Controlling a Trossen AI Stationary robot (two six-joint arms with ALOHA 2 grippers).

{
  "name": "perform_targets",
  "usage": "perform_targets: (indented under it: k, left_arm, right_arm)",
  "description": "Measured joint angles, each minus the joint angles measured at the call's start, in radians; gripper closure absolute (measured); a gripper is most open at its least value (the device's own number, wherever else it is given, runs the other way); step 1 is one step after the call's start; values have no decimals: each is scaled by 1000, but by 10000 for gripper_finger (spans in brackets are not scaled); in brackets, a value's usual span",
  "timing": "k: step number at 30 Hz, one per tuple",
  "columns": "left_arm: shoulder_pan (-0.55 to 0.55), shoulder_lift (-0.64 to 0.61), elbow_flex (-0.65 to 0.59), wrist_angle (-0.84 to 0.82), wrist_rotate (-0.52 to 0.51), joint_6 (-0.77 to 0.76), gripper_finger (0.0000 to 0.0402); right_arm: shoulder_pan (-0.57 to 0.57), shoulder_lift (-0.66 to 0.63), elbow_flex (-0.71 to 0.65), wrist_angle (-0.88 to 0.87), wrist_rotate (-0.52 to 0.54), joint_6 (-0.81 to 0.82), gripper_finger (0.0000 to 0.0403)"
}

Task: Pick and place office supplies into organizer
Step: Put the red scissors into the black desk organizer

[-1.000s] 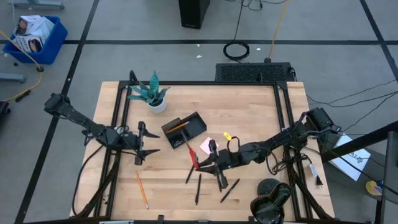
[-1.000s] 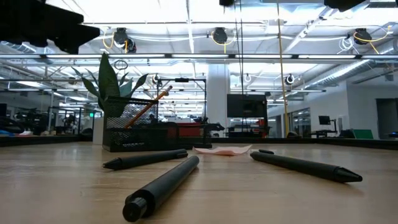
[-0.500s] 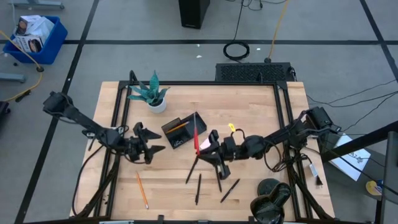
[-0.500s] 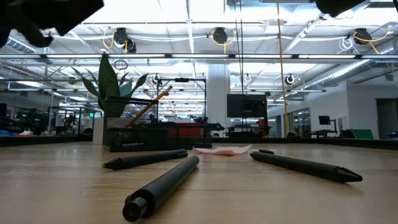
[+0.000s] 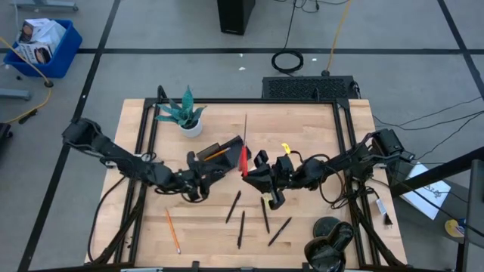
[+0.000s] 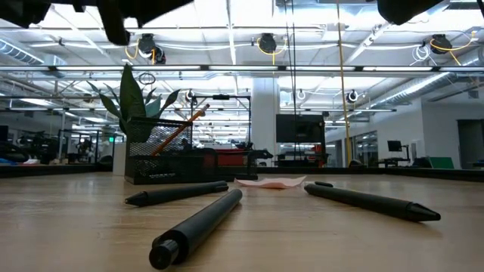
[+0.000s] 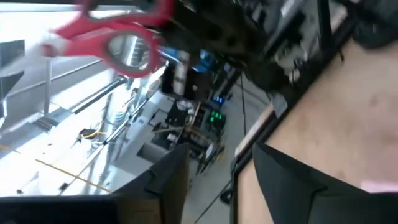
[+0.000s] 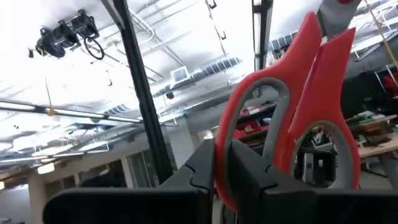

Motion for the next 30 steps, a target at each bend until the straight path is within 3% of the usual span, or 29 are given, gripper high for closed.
perform_targets:
  k: [4, 8, 14, 19, 23, 28, 30]
  left_arm:
    - [1, 44, 32, 32, -81, 13, 254]
    - [2, 43, 56, 33, -159, -170, 279]
    - [-2, 36, 62, 20, -204, -263, 297]
    - [33, 35, 62, -18, -197, -661, 300]
    - [59, 7, 62, -181, -13, -906, 300]
    - [123, -72, 62, -279, 353, -1185, 300]
    - [157, -115, 62, -324, 562, -1292, 300]
  right_arm:
    - [-3, 0, 0, -2, 0, -26, 378]
    - [-2, 0, 0, -15, -26, -36, 375]
    - [-1, 0, 0, -59, -47, -63, 378]
    - [0, 0, 0, -157, -119, -98, 376]
    - [-8, 0, 0, -233, -230, -120, 377]
    - [-8, 0, 0, -230, -390, -169, 379]
    - [-8, 0, 0, -232, -449, -176, 377]
